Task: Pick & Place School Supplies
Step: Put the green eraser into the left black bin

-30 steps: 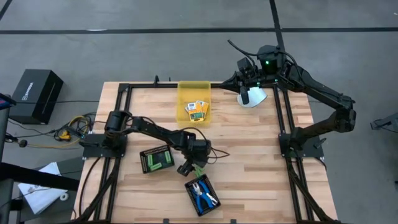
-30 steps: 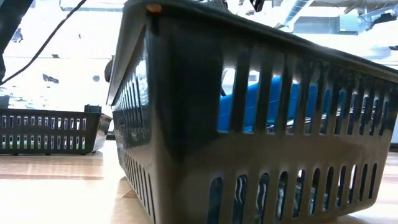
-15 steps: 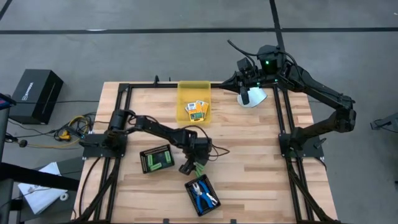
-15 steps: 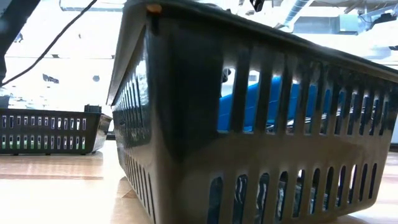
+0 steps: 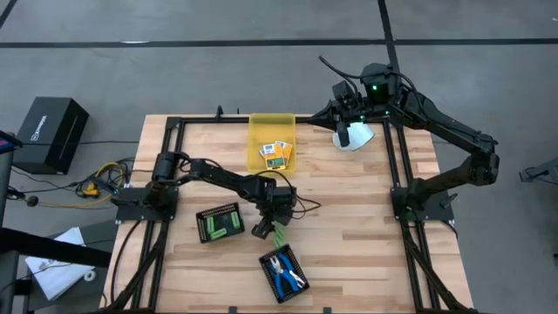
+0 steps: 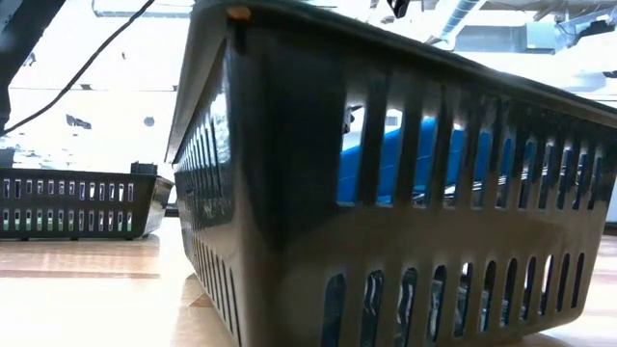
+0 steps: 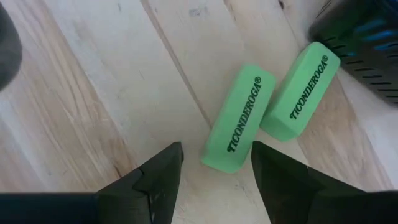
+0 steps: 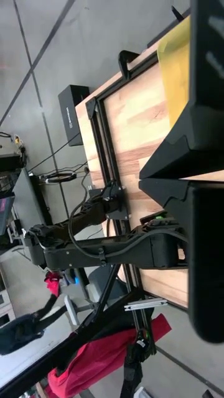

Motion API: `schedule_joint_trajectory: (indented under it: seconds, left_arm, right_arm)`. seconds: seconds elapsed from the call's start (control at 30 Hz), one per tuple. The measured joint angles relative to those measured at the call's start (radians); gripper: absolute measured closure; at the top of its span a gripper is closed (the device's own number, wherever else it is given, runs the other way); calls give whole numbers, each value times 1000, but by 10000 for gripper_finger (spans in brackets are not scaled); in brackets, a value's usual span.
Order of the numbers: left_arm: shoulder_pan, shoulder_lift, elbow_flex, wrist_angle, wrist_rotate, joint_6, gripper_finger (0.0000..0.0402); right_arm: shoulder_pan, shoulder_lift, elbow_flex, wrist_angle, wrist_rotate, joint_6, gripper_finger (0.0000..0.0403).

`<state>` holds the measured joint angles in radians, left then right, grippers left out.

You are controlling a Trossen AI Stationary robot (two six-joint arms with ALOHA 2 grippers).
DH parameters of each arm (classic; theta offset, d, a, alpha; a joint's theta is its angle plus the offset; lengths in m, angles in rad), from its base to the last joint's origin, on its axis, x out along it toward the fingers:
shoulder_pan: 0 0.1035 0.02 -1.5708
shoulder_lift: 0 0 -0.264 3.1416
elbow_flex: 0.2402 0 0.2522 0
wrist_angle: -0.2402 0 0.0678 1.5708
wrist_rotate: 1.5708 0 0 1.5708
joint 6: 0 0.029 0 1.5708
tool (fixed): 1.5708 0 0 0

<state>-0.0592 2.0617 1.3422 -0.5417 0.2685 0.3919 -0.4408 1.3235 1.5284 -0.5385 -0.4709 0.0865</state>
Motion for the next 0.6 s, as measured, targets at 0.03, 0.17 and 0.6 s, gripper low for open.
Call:
schedule_joint_trajectory:
  seconds: [0.03,0.17,0.6]
  left_arm:
    - [-4,0,0,1,3,-3,211]
    - [-27,0,-1,15,-3,2,211]
    - [-58,13,-1,71,17,21,216]
  right_arm:
    - [0,0,0,0,0,-5,403]
    - [0,0,0,0,0,-8,403]
    - [0,0,0,1,0,-8,403]
